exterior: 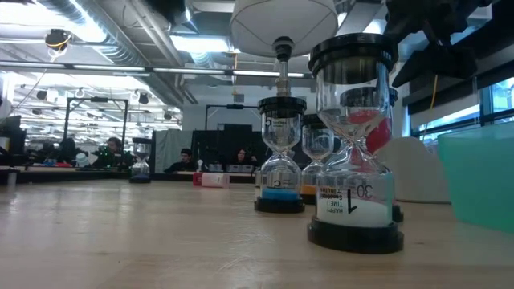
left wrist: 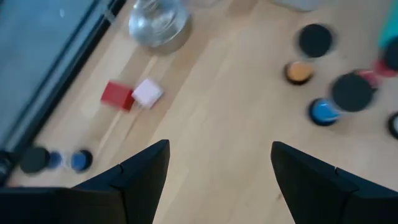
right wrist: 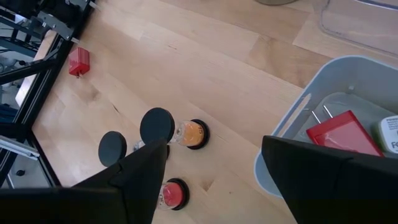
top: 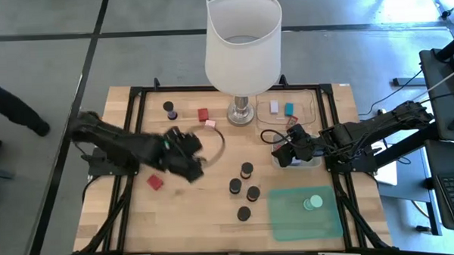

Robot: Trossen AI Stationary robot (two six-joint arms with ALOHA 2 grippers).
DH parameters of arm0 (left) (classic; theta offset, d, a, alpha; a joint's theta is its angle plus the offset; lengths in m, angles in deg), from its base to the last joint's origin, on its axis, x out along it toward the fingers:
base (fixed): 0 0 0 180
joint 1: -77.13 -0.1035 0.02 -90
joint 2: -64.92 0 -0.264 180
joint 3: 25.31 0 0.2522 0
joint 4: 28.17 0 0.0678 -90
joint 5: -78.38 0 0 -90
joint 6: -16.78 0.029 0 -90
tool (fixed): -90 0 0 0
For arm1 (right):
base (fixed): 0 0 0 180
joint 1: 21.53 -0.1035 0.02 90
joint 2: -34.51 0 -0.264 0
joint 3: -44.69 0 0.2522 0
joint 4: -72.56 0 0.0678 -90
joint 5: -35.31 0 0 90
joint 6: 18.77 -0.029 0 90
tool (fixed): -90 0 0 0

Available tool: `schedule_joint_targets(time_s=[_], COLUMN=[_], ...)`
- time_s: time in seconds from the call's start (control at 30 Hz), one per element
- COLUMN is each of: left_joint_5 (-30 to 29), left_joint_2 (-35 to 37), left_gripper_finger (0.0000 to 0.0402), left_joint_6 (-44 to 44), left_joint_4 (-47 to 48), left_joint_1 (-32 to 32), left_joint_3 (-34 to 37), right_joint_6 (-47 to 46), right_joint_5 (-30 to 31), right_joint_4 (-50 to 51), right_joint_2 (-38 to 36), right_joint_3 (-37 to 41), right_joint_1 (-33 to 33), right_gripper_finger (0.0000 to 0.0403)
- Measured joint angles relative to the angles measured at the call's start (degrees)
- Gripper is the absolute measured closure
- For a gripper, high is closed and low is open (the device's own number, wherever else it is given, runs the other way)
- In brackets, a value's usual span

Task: Pick & Place Office items
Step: Move the hourglasses to the middle of the table

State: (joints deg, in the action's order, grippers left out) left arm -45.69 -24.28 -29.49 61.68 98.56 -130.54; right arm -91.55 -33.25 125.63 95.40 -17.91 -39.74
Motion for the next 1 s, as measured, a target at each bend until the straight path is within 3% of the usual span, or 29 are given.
schedule_joint_targets(time_s=[0.23,0.43,0.63,0.87,1.0], left_joint_5=[5.7,0.8,-0.7,0.2,6.3], left_joint_2=[21.1,33.5,39.8,41.6,40.9], left_gripper_finger=[0.0123,0.0123,0.0123,0.0123,0.0123], left_joint_6=[0.3,0.0,0.0,-1.1,3.4], left_joint_4=[-12.8,-17.5,-18.8,-17.2,-17.8], left_joint_1=[-13.6,-24.5,-31.5,-35.5,-40.4], left_joint_3=[25.2,37.8,42.1,44.6,45.1], right_joint_6=[0.0,0.0,0.0,0.0,0.0], right_joint_5=[0.0,0.0,0.0,0.0,0.0], right_joint_4=[-0.1,-0.1,-0.1,-0.1,-0.1], right_joint_2=[0.0,0.0,0.0,0.0,0.0], right_joint_3=[0.0,0.0,0.0,0.0,0.0], right_joint_1=[0.0,0.0,0.0,0.0,0.0], right_gripper_finger=[0.0136,0.0136,0.0136,0.0136,0.0136])
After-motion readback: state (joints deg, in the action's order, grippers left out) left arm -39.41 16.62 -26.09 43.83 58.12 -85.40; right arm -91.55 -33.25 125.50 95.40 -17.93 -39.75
